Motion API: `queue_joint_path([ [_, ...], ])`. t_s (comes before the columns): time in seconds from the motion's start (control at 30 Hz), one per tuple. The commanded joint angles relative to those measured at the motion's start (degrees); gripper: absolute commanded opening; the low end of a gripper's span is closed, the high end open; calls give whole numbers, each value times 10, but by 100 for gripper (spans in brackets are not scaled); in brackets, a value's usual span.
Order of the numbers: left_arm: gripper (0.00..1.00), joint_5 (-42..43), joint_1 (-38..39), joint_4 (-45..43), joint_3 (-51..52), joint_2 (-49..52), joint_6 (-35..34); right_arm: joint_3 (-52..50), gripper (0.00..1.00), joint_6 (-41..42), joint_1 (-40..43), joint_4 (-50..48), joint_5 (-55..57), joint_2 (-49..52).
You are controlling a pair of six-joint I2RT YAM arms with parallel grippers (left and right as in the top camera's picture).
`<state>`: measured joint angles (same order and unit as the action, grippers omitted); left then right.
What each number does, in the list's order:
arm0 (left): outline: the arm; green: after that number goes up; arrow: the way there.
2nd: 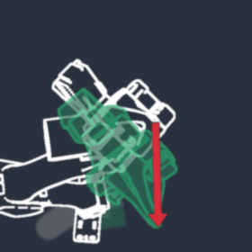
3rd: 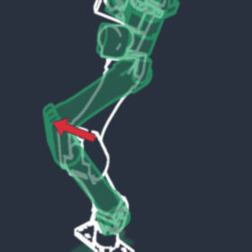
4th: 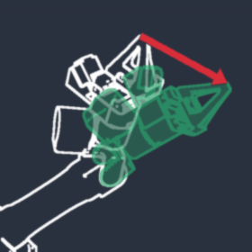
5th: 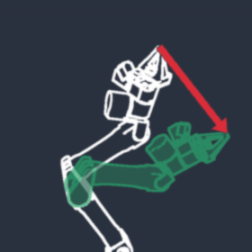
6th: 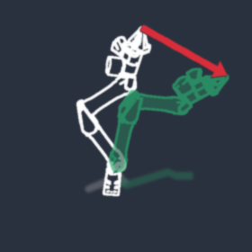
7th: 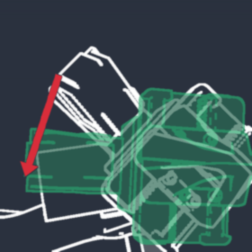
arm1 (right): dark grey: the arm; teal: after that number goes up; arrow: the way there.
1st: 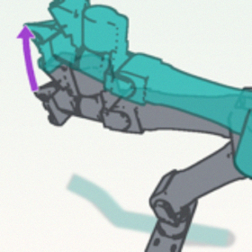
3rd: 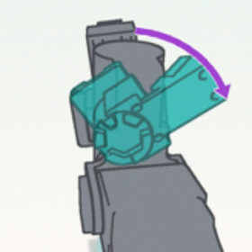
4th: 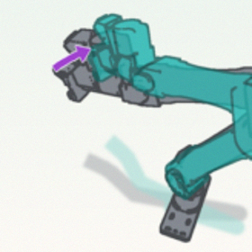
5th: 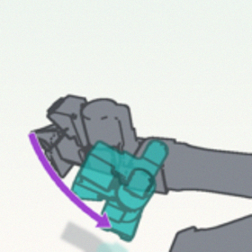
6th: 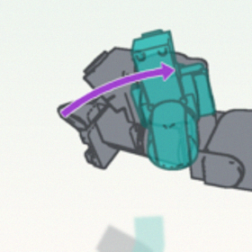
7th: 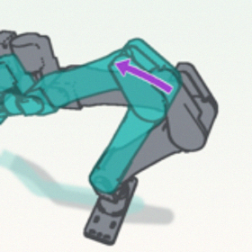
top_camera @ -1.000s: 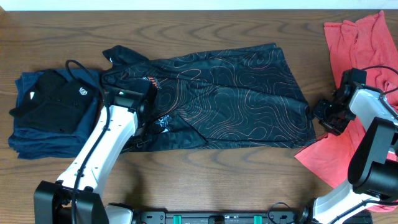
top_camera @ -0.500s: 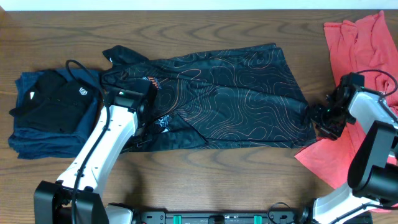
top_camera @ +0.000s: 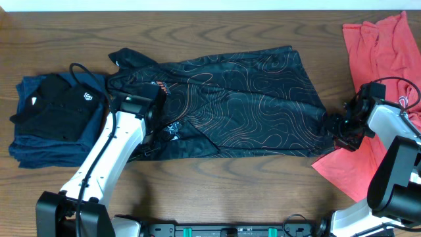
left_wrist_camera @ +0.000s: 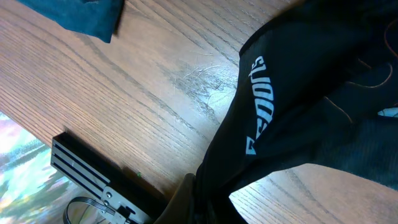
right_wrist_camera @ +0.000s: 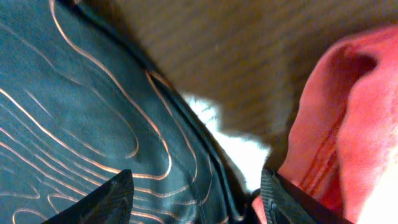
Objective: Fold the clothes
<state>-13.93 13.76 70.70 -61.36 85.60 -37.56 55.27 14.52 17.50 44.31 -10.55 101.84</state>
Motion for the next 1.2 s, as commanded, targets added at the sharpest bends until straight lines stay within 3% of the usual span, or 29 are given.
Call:
queue_joint_path([
  [0.0, 6, -13, -3, 4, 7, -5, -9, -81, 65, -1, -3, 28, -31, 77],
  [0.33, 6, -14, -3, 4, 7, -5, -9, -81, 68, -9, -3, 63, -34, 55],
  [0.63, 6, -14, -3, 4, 7, -5, -9, -82, 64, 24, -2, 26, 9, 53],
  [0.7, 6, -14, -3, 4, 7, -5, -9, -82, 52, 24, -2, 10, 9, 53],
  [0.73, 6, -14, -3, 4, 7, -5, -9, -82, 38, 24, -2, 3, 8, 53],
  [0.77, 6, -14, -3, 4, 7, -5, -9, -81, 1, 25, -2, -3, 8, 53],
  [1.17, 6, -14, -3, 4, 7, -5, -9, -52, 1, 21, -2, -16, -21, 51],
])
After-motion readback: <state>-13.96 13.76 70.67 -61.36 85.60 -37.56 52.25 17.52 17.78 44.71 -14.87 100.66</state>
